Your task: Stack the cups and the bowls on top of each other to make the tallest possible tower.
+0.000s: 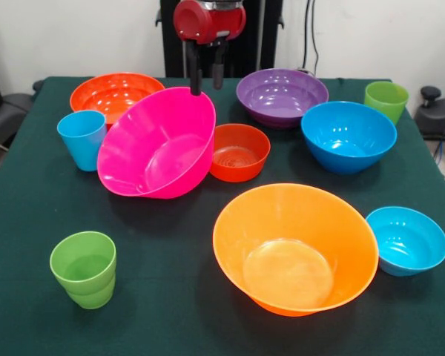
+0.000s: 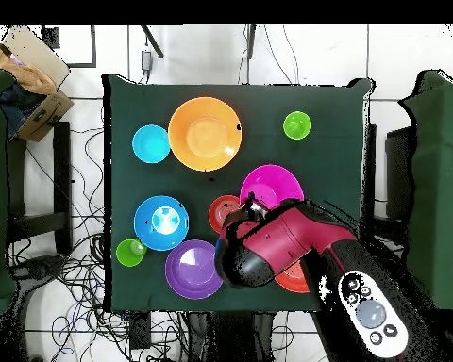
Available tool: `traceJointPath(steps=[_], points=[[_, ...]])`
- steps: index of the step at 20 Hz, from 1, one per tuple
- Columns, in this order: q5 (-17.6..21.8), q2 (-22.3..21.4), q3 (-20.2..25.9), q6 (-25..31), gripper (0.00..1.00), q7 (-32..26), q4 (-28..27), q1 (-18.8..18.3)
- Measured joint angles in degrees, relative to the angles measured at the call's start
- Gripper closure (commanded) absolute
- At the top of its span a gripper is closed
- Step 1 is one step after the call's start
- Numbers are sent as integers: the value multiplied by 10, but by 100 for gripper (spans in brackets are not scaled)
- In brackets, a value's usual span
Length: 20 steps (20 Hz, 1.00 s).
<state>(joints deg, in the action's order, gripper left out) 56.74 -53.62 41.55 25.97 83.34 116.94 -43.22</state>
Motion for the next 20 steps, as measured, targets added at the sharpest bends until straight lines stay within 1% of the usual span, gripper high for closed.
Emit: traceJointPath(steps=[4, 5, 10, 16, 20], points=[[26, 7, -27, -16, 0, 4, -2, 23], [49, 13, -45, -31, 0, 10, -5, 39], [88, 29, -84, -83, 0, 23, -8, 67], [91, 40, -111, -111, 0, 24, -14, 75], [91, 50, -132, -118, 0, 24, -19, 83]])
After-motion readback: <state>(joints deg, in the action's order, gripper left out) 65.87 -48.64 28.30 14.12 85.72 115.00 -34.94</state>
